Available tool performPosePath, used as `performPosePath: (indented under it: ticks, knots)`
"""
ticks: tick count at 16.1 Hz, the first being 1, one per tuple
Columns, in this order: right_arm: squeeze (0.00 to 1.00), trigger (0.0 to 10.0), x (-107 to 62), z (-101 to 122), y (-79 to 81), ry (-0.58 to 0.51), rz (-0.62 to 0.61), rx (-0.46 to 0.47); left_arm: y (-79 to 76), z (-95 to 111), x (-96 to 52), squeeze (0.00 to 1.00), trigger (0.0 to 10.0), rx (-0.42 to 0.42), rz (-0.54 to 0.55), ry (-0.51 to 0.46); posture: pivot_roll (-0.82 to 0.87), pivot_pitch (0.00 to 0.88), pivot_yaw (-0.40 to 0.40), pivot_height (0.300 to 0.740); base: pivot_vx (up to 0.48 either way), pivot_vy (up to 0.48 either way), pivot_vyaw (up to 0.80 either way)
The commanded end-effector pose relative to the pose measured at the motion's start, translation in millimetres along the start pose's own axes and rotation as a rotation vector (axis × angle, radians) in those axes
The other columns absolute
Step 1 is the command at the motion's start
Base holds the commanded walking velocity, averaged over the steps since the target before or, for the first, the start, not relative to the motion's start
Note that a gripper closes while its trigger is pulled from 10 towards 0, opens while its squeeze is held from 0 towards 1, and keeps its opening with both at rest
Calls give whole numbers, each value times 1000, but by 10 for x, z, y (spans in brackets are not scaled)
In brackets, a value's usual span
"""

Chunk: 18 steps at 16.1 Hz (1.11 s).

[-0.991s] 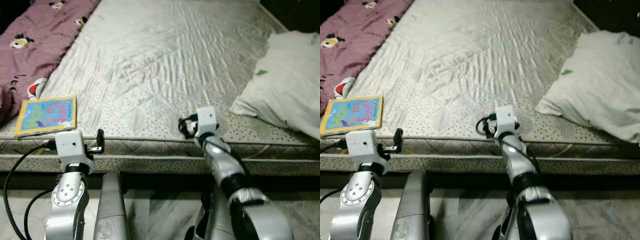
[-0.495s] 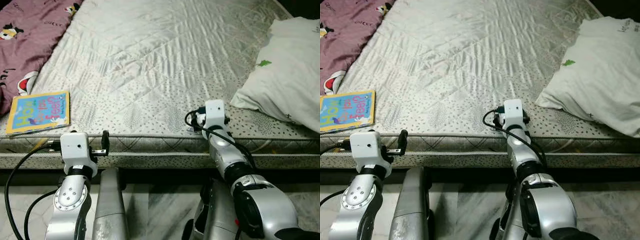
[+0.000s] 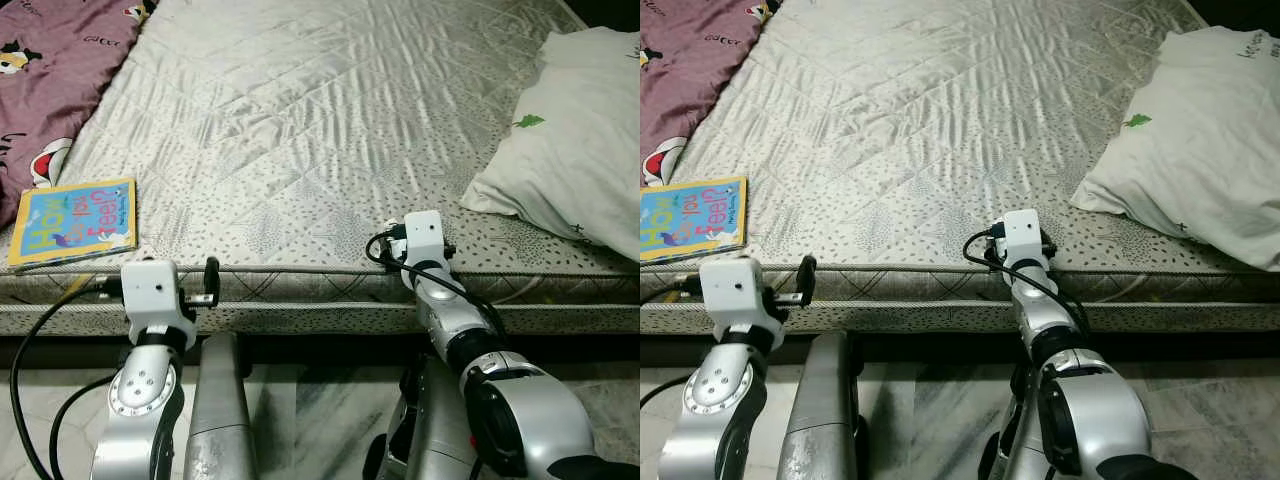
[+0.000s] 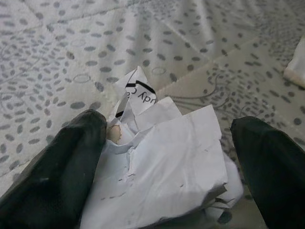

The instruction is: Clean up the room

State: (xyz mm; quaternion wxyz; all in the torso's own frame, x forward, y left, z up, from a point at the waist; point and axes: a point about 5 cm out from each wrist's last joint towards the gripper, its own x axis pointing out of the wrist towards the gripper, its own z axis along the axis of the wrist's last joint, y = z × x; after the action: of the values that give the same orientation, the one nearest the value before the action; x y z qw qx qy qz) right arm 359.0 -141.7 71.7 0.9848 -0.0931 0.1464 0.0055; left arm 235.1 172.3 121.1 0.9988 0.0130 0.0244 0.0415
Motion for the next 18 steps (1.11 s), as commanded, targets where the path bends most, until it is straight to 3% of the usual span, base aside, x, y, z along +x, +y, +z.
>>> performPosePath:
  ticks: [1, 2, 3, 18]
  knots:
    - [0, 10000, -23, -123, 46, 63, 17, -5, 6, -31, 11, 0, 10000, 1, 6, 18, 256, 146, -44, 507, 0, 0, 0]
    - [0, 7216, -23, -117, 56, 60, 21, -1, 7, -29, 16, 0, 10000, 0, 7, 16, 256, 145, -45, 507, 0, 0, 0]
    - [0, 0, -21, -95, 90, 47, 35, 4, 9, -23, 32, 0, 10000, -2, 10, 11, 255, 137, -46, 507, 0, 0, 0]
    - [0, 0, 20, 49, 172, 26, 83, 9, 36, 18, 228, 0, 10000, -25, 46, -39, 259, 32, -65, 507, 0, 0, 0]
